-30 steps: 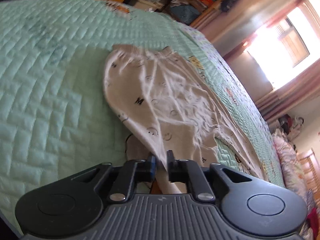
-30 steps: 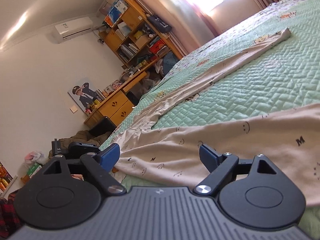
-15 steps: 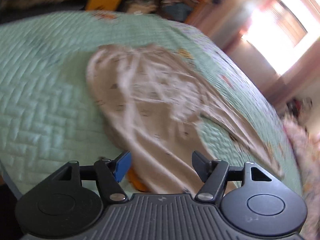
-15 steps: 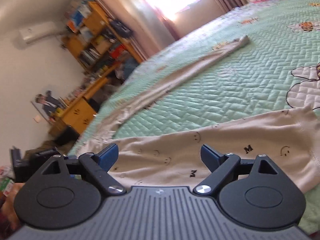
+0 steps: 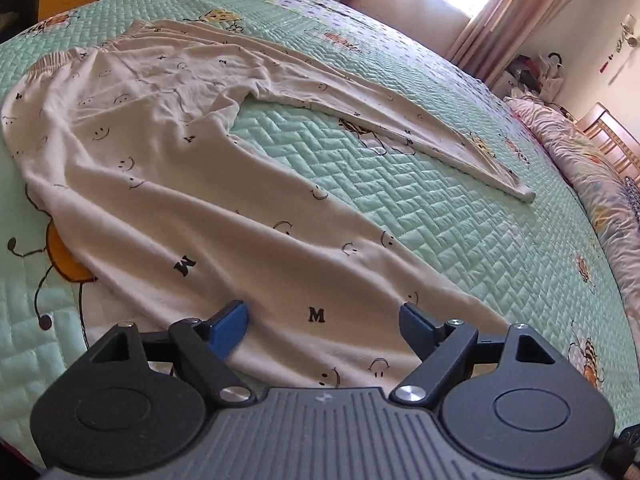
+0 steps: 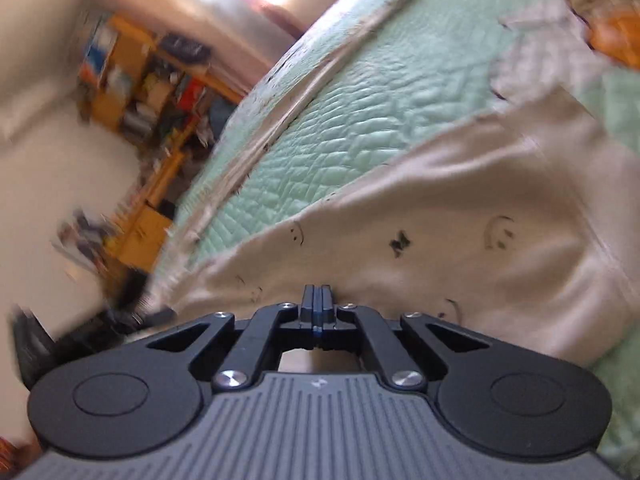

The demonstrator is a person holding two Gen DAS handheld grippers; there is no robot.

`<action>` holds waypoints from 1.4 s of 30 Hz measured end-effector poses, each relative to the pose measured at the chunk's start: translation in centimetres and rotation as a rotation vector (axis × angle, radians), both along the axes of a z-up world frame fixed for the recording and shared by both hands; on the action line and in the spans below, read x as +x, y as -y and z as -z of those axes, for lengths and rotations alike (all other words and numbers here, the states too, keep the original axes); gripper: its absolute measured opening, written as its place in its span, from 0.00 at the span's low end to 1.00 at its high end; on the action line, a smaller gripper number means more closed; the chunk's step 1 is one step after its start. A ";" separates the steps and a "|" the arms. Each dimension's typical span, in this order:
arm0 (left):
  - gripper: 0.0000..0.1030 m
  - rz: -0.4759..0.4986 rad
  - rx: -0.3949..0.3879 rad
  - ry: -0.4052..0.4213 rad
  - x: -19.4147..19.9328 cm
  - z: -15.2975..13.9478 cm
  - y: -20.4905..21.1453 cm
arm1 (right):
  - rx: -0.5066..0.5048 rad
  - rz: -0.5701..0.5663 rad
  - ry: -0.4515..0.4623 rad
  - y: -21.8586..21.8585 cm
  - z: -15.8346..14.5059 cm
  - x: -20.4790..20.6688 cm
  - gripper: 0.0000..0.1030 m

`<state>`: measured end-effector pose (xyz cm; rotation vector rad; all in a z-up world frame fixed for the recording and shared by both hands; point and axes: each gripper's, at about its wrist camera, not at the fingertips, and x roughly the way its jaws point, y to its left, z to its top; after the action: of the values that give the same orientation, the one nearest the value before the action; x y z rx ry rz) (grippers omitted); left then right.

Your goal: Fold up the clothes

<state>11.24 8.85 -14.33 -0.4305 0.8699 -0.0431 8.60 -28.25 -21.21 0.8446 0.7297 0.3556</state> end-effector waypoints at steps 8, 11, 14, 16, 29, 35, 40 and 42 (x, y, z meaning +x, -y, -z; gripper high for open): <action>0.84 -0.009 0.001 -0.020 0.3 0.1 -0.1 | -0.120 -0.038 0.132 -2.4 -1.9 -0.3 0.26; 0.84 -0.005 0.006 -0.021 0.3 0.1 -0.1 | -0.117 -0.037 0.102 -2.4 -0.9 0.1 0.24; 0.86 -0.013 -0.011 -0.023 0.4 0.2 -0.3 | -0.128 -0.015 0.140 -2.2 -1.9 -0.6 0.27; 0.87 -0.017 -0.017 -0.024 0.5 0.2 -0.4 | -0.136 -0.019 0.187 -2.4 -2.5 -0.9 0.29; 0.86 -0.045 -0.058 -0.020 0.2 -0.5 -1.0 | 0.160 0.186 0.161 5.1 -0.7 -1.4 0.32; 0.86 -0.047 -0.074 0.040 -0.3 -2.3 -1.0 | 0.238 0.283 0.209 8.8 -0.6 -2.8 0.38; 0.86 -0.009 -0.090 0.064 -0.5 -3.3 -0.1 | 0.241 0.342 0.209 11.3 -0.1 -4.1 0.48; 0.86 0.006 -0.076 0.060 -0.6 -3.2 0.2 | 0.231 0.367 0.175 11.8 0.5 -4.6 0.48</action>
<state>10.68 8.68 -11.09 -0.4957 0.8125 -0.0948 3.95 -40.01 -21.75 1.1292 0.3633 0.1825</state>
